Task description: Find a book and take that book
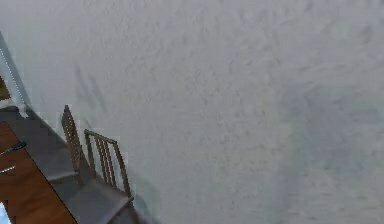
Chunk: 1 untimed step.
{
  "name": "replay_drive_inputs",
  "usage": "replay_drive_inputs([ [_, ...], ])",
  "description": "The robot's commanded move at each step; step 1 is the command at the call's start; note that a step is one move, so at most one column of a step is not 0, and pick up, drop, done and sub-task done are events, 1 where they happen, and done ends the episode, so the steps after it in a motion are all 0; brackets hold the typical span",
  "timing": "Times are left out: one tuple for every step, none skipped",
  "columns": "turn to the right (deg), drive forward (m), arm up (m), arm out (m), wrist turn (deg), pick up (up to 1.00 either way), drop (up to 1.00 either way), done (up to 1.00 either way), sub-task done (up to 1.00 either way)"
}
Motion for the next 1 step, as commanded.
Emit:
replay_drive_inputs([
  [-18.0,0.0,0.0,0.0,0.0,0.0,0.0,0.0,0.0],
])
